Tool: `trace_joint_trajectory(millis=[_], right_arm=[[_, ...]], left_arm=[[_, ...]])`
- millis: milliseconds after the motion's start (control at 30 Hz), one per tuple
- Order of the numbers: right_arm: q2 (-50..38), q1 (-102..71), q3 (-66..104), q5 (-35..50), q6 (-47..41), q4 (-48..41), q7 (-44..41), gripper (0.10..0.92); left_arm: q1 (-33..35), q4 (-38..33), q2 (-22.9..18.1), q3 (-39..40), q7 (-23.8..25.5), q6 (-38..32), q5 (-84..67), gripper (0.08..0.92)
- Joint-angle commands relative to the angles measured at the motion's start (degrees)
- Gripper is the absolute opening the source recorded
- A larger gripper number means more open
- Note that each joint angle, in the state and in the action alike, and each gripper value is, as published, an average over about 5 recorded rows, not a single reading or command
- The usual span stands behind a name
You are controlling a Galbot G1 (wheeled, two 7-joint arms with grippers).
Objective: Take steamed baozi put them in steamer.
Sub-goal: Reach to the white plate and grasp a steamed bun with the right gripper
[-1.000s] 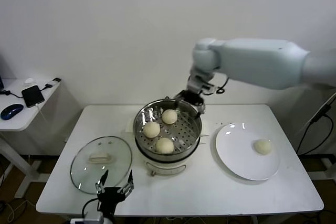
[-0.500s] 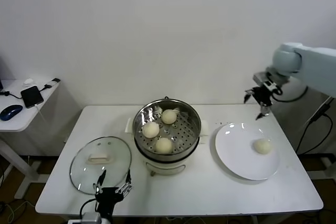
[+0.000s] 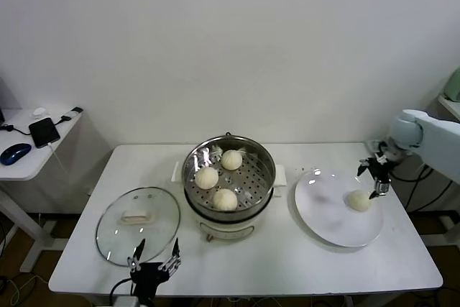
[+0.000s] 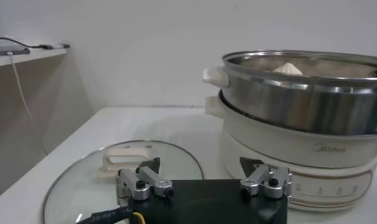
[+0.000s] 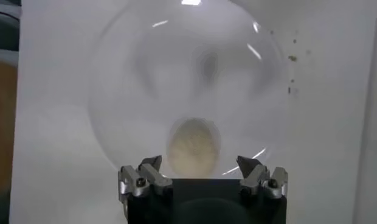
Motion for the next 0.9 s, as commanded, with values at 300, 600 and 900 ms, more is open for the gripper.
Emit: trace_joint_trajectory(millis=[300, 600, 900], right_arm=[[4.14, -16.18, 16.41, -9.59, -0.60, -9.99, 2.66, 0.823], [5.34, -16.25, 16.85, -10.83, -0.28, -10.90, 2.70, 0.822], [4.11, -14.42, 16.07, -10.28, -0.76, -7.41, 1.63, 0.681]], left_arm=[[0.27, 0.10, -0.01, -0.04, -0.09, -0.06, 0.04, 0.823], [0.18, 0.15, 0.21, -0.08, -0.13, -0.03, -0.14, 0.823], [0.43, -0.20, 0.21, 0.27, -0.19, 0.05, -0.09, 0.823]])
